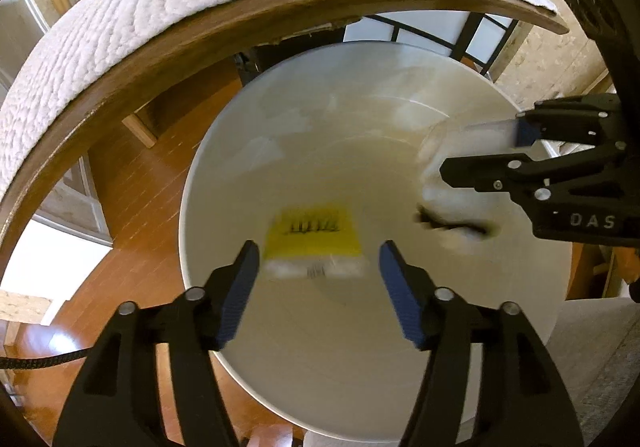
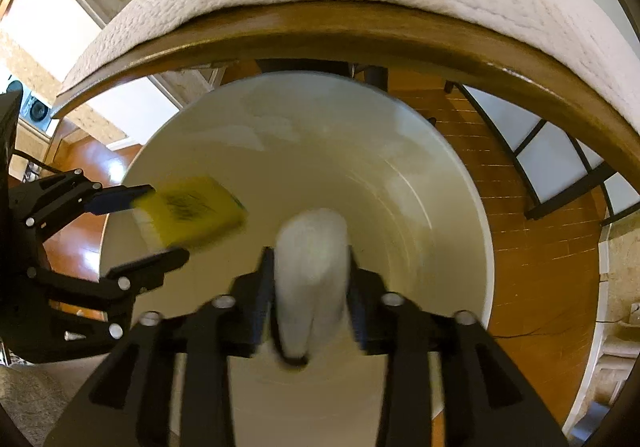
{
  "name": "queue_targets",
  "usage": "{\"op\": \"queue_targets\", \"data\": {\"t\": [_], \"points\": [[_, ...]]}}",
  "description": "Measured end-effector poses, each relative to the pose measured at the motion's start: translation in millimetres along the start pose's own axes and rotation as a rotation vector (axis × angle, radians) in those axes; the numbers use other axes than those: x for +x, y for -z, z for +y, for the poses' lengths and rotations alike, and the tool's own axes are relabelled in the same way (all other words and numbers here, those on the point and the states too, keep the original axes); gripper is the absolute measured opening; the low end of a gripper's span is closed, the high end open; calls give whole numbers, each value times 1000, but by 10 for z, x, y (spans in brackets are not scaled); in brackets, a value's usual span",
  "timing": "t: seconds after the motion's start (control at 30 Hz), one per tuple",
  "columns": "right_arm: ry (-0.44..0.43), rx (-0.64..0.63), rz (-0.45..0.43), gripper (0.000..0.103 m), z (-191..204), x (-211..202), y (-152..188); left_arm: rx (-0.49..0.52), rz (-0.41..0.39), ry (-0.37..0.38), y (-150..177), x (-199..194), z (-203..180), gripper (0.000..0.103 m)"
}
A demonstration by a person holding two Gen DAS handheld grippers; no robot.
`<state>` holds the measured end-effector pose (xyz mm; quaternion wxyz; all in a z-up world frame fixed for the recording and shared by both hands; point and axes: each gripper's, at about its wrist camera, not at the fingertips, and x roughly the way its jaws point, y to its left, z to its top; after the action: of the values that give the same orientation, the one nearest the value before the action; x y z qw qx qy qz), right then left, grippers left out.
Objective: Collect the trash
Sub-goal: 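Carry the yellow pack and white cloth over the white bin and release both, then grasp the purple foam roller with the left tool while the right tool grasps the teal box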
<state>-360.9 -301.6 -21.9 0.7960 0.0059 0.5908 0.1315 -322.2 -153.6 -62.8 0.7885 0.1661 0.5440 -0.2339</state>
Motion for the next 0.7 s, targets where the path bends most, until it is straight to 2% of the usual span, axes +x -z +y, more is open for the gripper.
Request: {"op": "queue_targets", "data": {"t": [0.2, 0.37, 0.43, 0.53, 0.6, 0.63, 0.67, 0.7], "points": [[7, 1, -11, 46, -17, -69, -20, -7, -7, 4, -2, -6, -16, 73], [7, 12, -32, 46, -58, -183, -23, -11, -19, 8, -1, -105, 23, 74], [8, 14, -56, 46, -80, -328, -37, -10, -41, 4, 5, -207, 67, 74], [17, 8, -138, 48, -100, -667, -103, -20, -108, -8, -1, -496, 123, 74], [38, -1, -211, 67, -99, -907, -178, -47, -154, -7, -36, -670, 212, 74], [48, -7, -243, 72, -92, -998, -214, -76, -194, -10, -74, -817, 274, 75], [72, -20, -300, 82, -77, -1142, -276, -110, -237, -19, -117, -959, 339, 79], [89, -30, -341, 91, -60, -1236, -318, -139, -278, -29, -157, -1082, 395, 93]]}}
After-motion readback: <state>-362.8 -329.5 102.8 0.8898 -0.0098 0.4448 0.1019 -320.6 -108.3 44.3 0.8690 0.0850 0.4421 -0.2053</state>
